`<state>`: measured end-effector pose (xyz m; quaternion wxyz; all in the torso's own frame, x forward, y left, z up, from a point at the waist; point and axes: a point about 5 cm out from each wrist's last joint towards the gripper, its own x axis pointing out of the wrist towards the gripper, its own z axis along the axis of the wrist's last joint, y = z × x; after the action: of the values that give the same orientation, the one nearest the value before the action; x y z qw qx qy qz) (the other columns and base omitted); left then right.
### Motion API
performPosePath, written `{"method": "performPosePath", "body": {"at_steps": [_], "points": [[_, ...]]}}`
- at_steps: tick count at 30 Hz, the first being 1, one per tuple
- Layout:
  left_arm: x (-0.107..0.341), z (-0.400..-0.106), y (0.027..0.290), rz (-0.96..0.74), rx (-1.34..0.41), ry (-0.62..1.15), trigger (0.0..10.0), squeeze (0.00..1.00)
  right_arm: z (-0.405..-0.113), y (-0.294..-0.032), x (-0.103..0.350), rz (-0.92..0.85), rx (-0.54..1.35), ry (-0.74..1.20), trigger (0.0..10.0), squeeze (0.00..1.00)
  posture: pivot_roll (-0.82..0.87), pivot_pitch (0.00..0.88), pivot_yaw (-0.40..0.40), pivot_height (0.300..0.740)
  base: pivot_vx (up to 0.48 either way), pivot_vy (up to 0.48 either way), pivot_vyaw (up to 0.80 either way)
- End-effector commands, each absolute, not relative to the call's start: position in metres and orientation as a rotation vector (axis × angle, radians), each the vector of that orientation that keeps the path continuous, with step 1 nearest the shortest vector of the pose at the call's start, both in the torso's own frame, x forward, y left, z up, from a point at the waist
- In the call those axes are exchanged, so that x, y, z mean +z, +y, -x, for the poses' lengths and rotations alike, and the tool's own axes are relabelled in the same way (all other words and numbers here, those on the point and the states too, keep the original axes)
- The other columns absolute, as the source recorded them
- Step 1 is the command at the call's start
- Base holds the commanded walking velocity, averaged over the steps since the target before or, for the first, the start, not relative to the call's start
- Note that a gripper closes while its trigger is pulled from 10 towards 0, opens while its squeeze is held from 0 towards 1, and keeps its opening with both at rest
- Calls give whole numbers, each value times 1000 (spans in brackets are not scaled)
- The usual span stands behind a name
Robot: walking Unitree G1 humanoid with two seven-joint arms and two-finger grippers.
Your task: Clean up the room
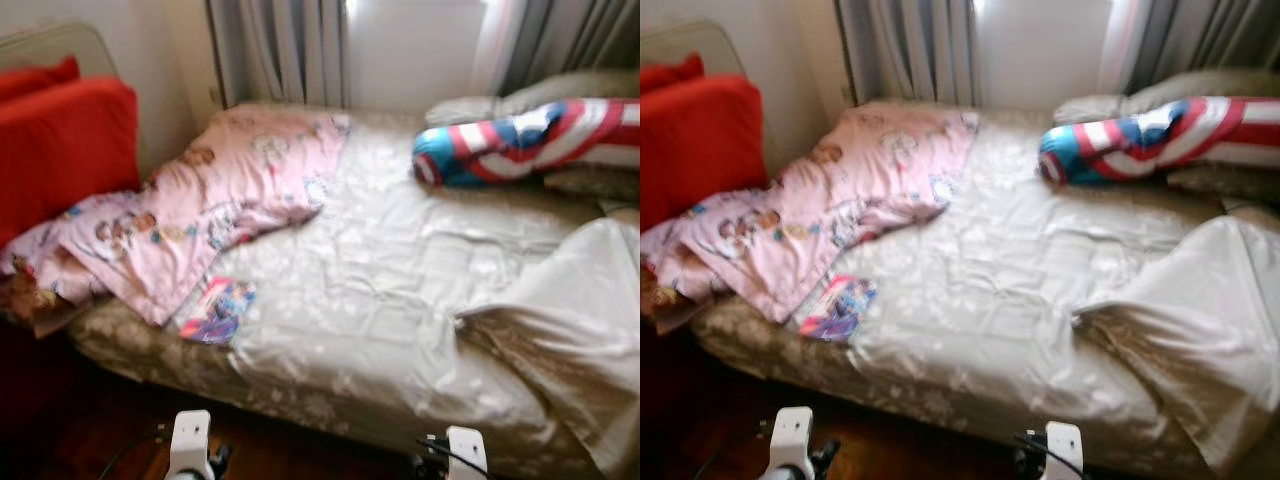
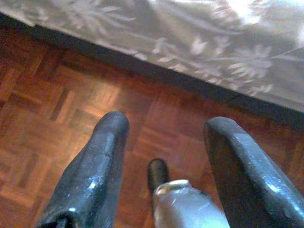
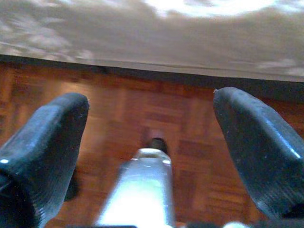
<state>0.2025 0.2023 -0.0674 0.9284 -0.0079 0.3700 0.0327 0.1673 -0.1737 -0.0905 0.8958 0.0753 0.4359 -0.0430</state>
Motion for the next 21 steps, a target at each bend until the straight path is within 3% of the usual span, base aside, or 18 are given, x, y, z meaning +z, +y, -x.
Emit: {"method": "performPosePath", "body": {"at_steps": [1,5,16,21], "points": [[-70,-198,199,13,48,777,10000,0,-166,-178,-91,-150,-102,908,10000,0,-10,0,-12,740,0,-277,0],[-70,-199,198,13,46,776,10000,0,-165,-178,-91,-151,-104,909,10000,0,-10,0,-11,740,0,-282,0],[-70,-199,197,16,52,778,10000,0,-166,-178,-91,-157,-108,908,10000,0,-7,0,-16,740,0,-280,-697],[-70,-200,198,17,53,777,10000,0,-167,-178,-90,-156,-108,902,10000,0,-9,2,-18,740,0,-283,0]]}}
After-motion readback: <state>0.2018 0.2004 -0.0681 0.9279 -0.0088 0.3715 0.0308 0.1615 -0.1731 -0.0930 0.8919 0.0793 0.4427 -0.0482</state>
